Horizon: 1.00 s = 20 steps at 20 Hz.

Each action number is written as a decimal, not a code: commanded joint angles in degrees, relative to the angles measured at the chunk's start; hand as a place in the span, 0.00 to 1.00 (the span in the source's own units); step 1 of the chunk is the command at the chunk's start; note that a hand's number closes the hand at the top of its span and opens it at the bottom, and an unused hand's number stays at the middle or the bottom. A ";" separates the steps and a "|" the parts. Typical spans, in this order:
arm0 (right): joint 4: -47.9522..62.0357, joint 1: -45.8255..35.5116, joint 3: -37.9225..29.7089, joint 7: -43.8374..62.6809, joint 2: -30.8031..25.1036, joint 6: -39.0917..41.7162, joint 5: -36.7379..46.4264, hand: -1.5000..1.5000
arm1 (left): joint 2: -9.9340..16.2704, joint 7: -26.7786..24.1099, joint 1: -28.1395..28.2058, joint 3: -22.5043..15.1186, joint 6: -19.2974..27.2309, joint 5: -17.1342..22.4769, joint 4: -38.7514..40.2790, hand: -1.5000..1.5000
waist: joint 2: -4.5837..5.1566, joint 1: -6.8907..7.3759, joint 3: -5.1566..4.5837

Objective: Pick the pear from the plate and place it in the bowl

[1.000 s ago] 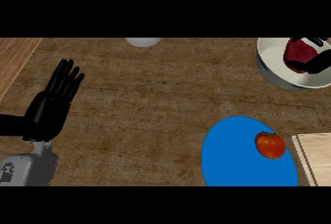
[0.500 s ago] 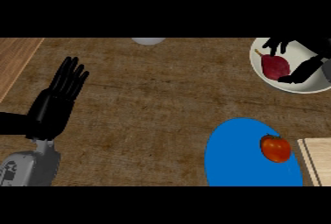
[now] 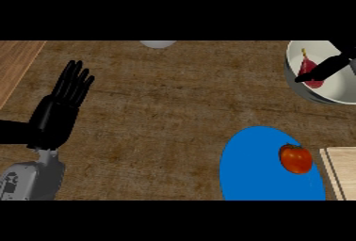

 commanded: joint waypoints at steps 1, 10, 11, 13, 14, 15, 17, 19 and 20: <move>3.37 -2.22 -6.60 1.22 -2.27 8.87 -6.63 0.00 | -1.30 -0.87 0.02 -1.16 0.47 -0.93 0.31 0.50 | 0.15 -0.39 -0.03; 3.54 -0.44 -10.24 5.93 -11.67 11.51 -10.30 0.00 | 0.25 0.29 -1.23 0.58 -0.04 0.19 0.41 0.50 | 1.04 -0.01 0.19; 3.67 0.21 -10.53 6.14 -12.47 12.00 -10.59 0.00 | -0.18 0.04 -1.49 0.61 0.30 0.31 -0.02 0.50 | 1.23 0.06 0.28; 3.69 1.76 -10.67 6.15 -14.30 13.90 -10.76 0.00 | -0.35 -0.19 -1.06 0.11 0.13 0.04 -0.56 0.50 | 1.17 -0.25 0.38; 3.39 1.84 -10.98 6.36 -14.90 13.68 -11.07 0.00 | -0.24 -0.10 -1.05 0.59 0.01 0.65 -0.95 0.50 | 1.36 0.35 0.46; 2.94 1.75 -10.60 6.84 -15.48 14.73 -10.70 0.00 | 0.52 -0.25 -1.40 1.07 -0.06 0.16 0.09 0.50 | 1.41 0.01 0.38; 2.60 2.57 -10.75 7.29 -17.16 15.49 -10.87 0.00 | 0.33 -0.29 -0.23 0.50 -0.05 -0.08 -1.36 0.50 | 1.17 0.65 0.52; 2.03 2.40 -10.72 8.09 -18.20 17.06 -10.87 0.00 | -0.25 -0.32 -0.57 0.34 -0.03 0.13 -0.14 0.50 | 1.64 0.20 0.52; 2.05 3.14 -11.09 7.90 -18.33 17.63 -11.27 0.00 | 0.28 -0.07 -0.86 0.67 -0.29 0.28 -0.14 0.50 | 1.48 -0.09 0.56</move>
